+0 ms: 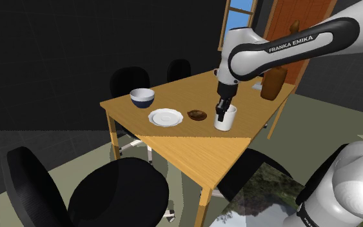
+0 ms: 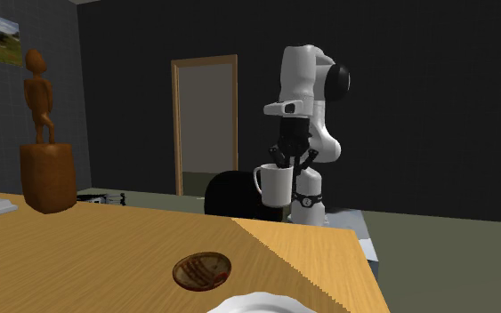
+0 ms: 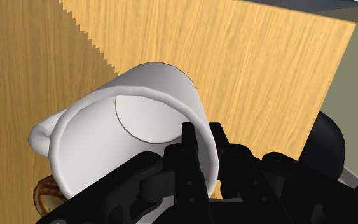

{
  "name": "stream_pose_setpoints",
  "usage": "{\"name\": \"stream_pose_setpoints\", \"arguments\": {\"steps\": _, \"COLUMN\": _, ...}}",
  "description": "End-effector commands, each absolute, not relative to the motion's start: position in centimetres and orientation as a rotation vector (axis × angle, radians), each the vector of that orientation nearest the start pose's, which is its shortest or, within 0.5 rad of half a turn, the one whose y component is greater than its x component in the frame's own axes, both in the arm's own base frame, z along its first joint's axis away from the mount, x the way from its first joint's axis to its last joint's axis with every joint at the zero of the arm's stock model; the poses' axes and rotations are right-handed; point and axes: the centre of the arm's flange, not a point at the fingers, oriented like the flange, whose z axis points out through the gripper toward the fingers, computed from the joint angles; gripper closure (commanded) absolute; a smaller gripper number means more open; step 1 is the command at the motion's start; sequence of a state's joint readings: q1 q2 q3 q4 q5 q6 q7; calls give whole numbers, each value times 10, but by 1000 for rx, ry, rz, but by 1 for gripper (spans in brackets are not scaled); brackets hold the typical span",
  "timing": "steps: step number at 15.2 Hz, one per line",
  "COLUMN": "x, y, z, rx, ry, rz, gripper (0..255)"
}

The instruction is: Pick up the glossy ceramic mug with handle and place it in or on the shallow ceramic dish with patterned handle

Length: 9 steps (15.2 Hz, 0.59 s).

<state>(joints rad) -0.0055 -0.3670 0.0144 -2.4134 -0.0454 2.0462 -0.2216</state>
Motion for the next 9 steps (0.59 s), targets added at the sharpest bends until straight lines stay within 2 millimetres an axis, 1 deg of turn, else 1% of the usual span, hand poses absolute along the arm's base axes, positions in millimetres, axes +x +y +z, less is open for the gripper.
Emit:
{"name": "stream_pose_setpoints", "arguments": {"steps": 1, "x": 430, "y": 2, "z": 458, "rx": -3162, "ry": -398, "rz": 9, "gripper": 255}}
{"name": "stream_pose_setpoints", "arguments": {"steps": 3, "x": 430, "y": 2, "z": 469, "rx": -3162, "ry": -398, "rz": 9, "gripper": 255}}
{"name": "stream_pose_setpoints", "arguments": {"steps": 9, "x": 501, "y": -31, "z": 475, "rx": -3162, "ry": -398, "rz": 9, "gripper": 255}}
